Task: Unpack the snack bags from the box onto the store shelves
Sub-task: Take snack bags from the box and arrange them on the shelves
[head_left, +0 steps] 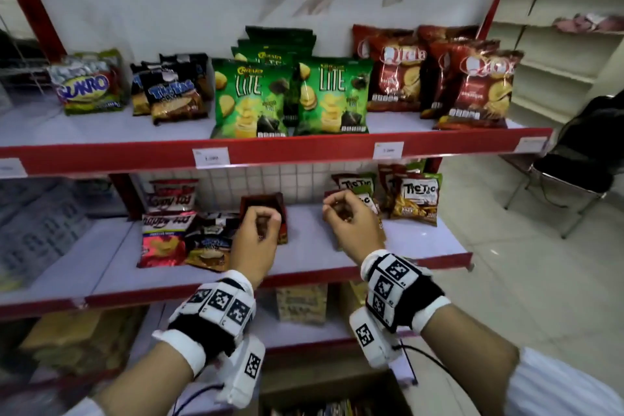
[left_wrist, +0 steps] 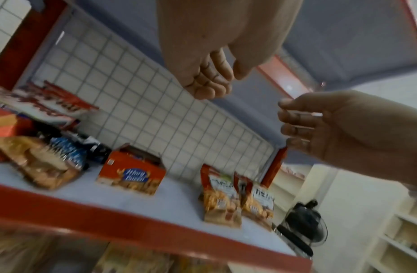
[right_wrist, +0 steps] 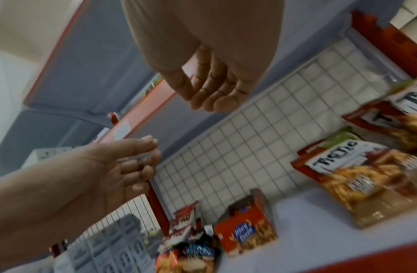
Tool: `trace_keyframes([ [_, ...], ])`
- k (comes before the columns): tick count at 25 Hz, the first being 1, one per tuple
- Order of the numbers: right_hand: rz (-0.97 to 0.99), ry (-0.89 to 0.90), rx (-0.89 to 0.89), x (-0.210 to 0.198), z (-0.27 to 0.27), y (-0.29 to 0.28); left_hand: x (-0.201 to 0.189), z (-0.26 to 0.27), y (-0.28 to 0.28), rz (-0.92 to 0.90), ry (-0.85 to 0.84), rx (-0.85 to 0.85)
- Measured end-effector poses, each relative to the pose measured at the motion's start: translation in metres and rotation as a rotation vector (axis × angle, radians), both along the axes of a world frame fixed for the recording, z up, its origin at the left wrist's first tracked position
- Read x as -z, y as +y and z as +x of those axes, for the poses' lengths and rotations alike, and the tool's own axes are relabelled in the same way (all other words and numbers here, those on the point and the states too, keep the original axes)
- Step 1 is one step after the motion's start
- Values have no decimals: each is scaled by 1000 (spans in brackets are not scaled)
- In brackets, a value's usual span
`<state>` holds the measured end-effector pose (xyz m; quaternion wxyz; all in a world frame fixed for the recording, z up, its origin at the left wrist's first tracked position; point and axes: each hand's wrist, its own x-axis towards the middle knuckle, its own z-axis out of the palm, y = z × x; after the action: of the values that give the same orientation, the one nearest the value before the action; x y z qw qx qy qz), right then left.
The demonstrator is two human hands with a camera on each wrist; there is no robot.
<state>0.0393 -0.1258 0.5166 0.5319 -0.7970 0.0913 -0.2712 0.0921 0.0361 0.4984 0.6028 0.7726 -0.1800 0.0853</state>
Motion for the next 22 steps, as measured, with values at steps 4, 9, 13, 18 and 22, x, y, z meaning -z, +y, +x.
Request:
trace_keyframes([
  [4, 40, 189, -17, 75, -13, 4, 78, -12, 2, 119, 202, 110],
  [9, 52, 433, -66, 153, -25, 6, 160, -6, 12, 307, 470, 170],
  [13, -22, 652, -127, 221, -40, 2, 219, -16, 15, 343, 643, 170],
  [18, -101, 809, -219, 319, -39, -13, 297, -17, 13, 387, 765, 101],
  [22, -109, 816, -318, 404, -40, -17, 372, -22, 10, 408, 789, 11],
])
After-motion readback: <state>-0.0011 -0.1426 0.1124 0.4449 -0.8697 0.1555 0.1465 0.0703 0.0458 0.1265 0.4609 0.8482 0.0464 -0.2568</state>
